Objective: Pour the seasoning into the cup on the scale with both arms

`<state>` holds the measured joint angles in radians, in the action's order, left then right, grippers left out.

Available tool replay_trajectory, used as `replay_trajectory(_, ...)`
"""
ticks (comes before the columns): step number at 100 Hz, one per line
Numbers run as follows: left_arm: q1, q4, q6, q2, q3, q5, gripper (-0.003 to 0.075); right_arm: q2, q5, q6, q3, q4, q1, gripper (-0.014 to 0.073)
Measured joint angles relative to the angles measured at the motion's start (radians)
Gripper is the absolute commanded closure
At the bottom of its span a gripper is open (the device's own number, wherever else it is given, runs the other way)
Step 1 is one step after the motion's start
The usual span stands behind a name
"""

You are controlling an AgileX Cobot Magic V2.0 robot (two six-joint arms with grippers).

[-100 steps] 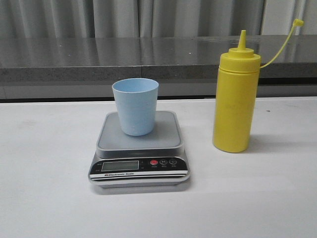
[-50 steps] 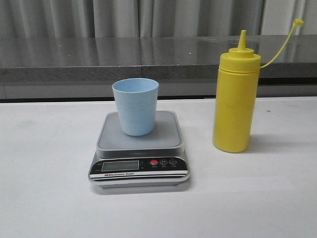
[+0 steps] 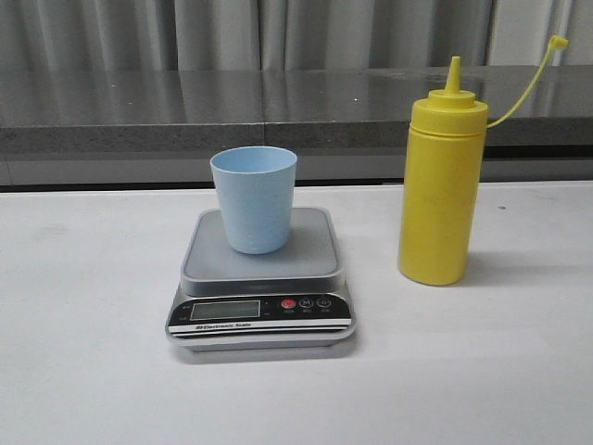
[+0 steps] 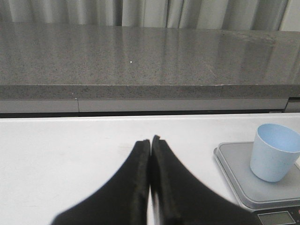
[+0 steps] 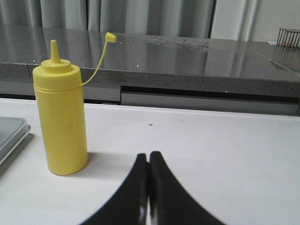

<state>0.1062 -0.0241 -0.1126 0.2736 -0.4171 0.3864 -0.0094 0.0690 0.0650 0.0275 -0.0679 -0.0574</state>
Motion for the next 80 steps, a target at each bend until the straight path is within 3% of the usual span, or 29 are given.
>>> replay_trajectory(34, -0.004, 0.000, 0.000, -0.073, 0.240, -0.199, 0.0740, 0.000, 0.000, 0.000, 0.000, 0.000, 0.000, 0.0661)
replay_trajectory(60, -0.006, -0.010, 0.000, -0.206, 0.412, -0.218, 0.0740, 0.000, 0.000, 0.000, 0.000, 0.000, 0.000, 0.0661)
replay_trajectory(80, -0.013, -0.029, 0.000, -0.278, 0.418, -0.222, 0.0740, 0.000, 0.000, 0.000, 0.000, 0.000, 0.000, 0.0661)
